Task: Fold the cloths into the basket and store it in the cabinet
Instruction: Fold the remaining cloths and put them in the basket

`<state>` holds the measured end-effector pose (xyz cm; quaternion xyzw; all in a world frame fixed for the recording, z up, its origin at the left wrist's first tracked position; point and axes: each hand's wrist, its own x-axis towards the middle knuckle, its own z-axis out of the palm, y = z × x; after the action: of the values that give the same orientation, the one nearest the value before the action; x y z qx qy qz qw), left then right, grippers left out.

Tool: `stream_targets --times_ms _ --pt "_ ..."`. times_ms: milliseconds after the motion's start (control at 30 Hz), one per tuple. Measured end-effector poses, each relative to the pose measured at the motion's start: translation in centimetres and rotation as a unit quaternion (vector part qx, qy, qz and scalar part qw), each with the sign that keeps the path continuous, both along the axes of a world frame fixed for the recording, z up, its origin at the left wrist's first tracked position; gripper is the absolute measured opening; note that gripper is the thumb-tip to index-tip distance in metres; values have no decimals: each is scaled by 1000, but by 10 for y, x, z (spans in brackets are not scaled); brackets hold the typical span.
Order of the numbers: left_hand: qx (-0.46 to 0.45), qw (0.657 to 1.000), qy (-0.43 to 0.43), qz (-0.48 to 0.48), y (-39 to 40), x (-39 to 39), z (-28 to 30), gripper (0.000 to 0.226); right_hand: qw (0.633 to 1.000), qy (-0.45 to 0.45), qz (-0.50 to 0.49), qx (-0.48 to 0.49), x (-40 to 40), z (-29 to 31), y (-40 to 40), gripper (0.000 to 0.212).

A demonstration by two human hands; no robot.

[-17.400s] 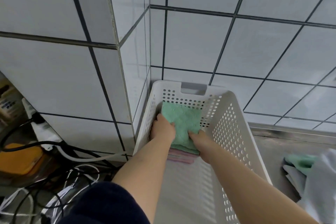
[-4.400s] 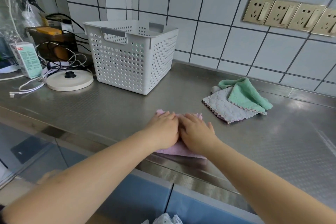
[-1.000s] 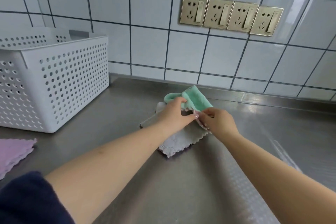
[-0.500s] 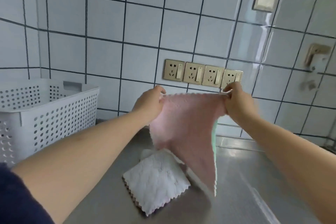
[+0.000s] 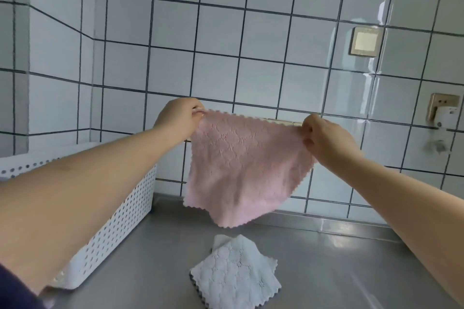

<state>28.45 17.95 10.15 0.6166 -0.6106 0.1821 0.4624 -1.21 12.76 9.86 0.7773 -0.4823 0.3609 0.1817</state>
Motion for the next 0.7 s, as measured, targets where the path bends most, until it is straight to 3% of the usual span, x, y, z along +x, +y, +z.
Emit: stream_targets --times_ms 100,167,300,400,467,633,700 --pt "-43 997 55 -45 39 11 -10 14 997 -67 22 20 8 -1 19 26" --pt "-62 993 80 -60 71 15 -31 13 995 -87 44 37 17 -14 44 16" --pt "-47 986 132 -86 139 20 -98 6 979 -117 100 136 22 -74 113 11" --pt "-12 985 140 -101 192 23 -154 26 960 -117 130 219 11 -134 157 5" --pt "29 986 137 -94 225 22 -188 32 941 -125 161 270 4 -169 180 13" --pt "132 982 120 -65 287 6 -262 26 894 -138 195 380 -11 -232 231 9" --pt "167 974 131 -84 301 1 -276 9 889 -137 191 394 -16 -245 243 7"
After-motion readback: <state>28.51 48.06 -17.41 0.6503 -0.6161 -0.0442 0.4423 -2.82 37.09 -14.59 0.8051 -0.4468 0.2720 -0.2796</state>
